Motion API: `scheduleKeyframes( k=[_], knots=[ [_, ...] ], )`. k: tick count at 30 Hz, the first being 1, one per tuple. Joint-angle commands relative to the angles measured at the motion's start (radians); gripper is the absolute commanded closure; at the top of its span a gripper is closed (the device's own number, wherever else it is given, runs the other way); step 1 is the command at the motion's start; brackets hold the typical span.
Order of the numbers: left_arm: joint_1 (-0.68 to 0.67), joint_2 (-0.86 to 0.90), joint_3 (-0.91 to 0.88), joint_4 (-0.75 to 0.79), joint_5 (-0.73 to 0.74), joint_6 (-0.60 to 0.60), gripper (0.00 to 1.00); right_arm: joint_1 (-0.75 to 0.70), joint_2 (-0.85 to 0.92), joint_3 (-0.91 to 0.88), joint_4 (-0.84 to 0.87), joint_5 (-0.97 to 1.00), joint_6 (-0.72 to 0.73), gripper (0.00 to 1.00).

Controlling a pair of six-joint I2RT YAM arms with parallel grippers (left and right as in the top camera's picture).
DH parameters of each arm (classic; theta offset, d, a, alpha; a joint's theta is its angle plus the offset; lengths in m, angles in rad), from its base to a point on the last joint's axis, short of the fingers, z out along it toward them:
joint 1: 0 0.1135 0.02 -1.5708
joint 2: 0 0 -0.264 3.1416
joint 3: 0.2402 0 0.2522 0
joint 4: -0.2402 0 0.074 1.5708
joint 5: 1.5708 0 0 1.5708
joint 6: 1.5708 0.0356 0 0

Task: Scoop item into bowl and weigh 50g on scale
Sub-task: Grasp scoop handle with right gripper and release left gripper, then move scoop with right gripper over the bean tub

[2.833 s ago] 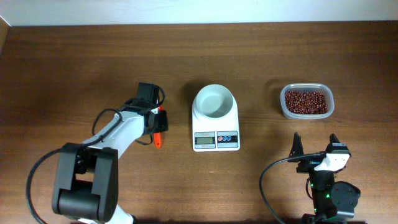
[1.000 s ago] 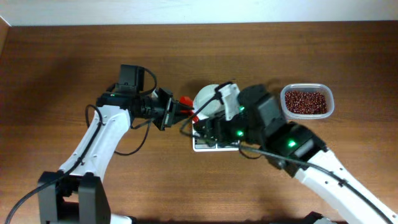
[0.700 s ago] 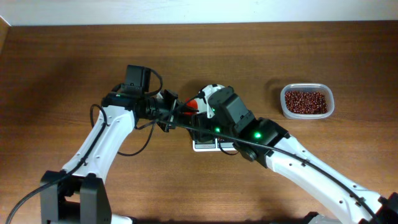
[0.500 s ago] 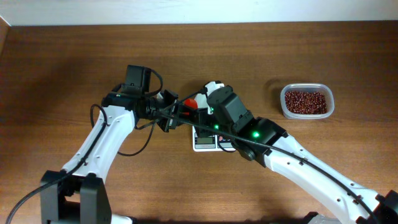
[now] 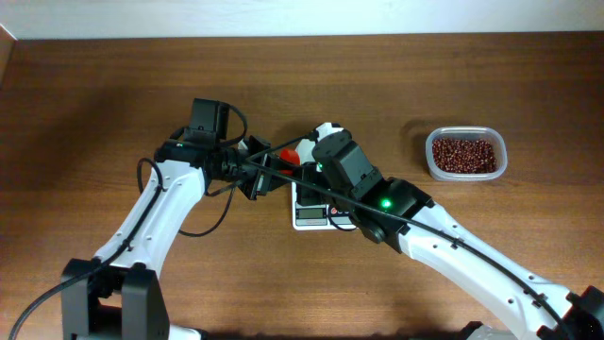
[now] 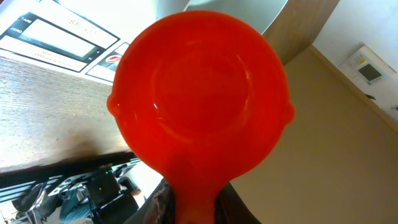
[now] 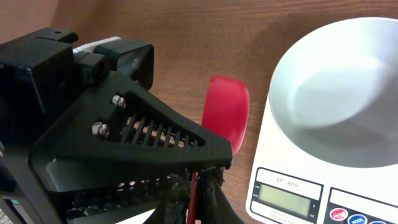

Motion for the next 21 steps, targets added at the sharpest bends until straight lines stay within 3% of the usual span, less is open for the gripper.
scheduleKeyframes(
  k=[1, 3, 5, 8, 13, 14, 16, 18, 21],
  knots=[
    [-0.001, -0.02, 0.016, 0.0, 0.009, -0.01, 1.0, 0.005, 0.008, 0.016, -0.008, 0.015, -0.004, 0.91],
    [-0.001, -0.02, 0.016, 0.0, 0.009, -0.01, 1.0, 0.005, 0.008, 0.016, -0.009, 0.015, -0.004, 0.89],
    [-0.001, -0.02, 0.016, 0.005, 0.009, -0.01, 1.0, 0.005, 0.008, 0.016, -0.009, 0.014, -0.004, 0.8],
    [-0.001, -0.02, 0.016, 0.015, 0.009, -0.01, 1.0, 0.005, 0.008, 0.016, -0.009, -0.005, -0.004, 0.8],
    [-0.001, -0.02, 0.016, 0.018, 0.008, -0.01, 0.99, 0.005, 0.008, 0.016, -0.009, -0.008, -0.004, 0.96],
    [-0.001, -0.02, 0.016, 0.018, 0.008, -0.01, 0.94, 0.005, 0.008, 0.016, -0.01, -0.007, -0.004, 0.96],
    [-0.001, -0.02, 0.016, 0.019, 0.008, -0.009, 0.74, 0.005, 0.008, 0.016, -0.009, -0.006, -0.013, 0.96],
    [-0.001, -0.02, 0.016, 0.03, 0.007, -0.002, 0.42, 0.005, 0.008, 0.017, -0.01, -0.004, -0.042, 0.96],
    [-0.001, -0.02, 0.016, 0.069, 0.001, 0.074, 0.29, 0.003, 0.008, 0.028, -0.027, -0.017, -0.07, 0.96]
  ],
)
